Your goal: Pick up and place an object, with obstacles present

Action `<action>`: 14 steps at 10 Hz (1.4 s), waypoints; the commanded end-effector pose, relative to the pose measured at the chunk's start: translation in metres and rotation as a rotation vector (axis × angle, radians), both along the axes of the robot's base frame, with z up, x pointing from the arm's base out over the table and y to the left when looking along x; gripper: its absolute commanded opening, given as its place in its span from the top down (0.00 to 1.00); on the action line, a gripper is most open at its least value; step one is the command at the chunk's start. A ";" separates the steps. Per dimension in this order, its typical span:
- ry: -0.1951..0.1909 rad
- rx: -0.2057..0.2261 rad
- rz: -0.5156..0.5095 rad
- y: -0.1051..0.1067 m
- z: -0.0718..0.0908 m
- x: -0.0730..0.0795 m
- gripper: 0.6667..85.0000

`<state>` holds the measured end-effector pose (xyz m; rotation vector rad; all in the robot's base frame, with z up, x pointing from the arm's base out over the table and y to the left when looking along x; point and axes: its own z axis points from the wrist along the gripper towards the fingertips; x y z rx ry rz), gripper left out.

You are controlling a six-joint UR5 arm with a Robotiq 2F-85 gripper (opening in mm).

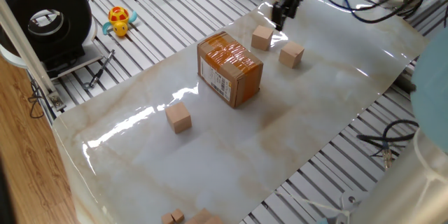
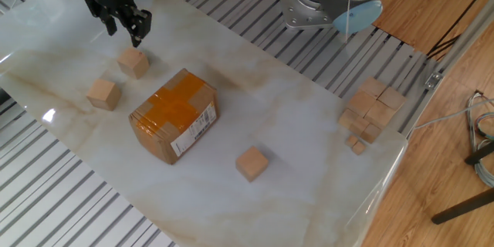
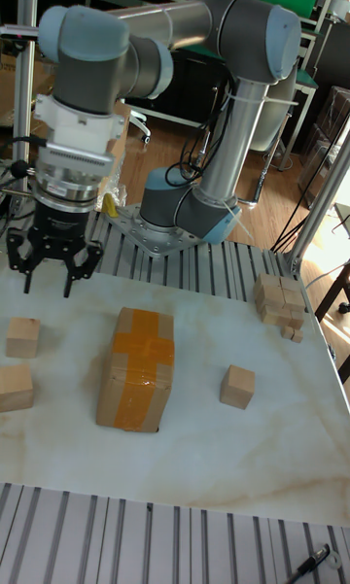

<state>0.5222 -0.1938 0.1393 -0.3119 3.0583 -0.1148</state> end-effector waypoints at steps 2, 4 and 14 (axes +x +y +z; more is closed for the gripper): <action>0.013 -0.011 -0.046 -0.025 -0.012 -0.014 0.35; 0.023 0.044 -0.103 -0.012 -0.013 -0.017 0.35; 0.029 0.080 -0.101 -0.032 -0.061 -0.004 0.33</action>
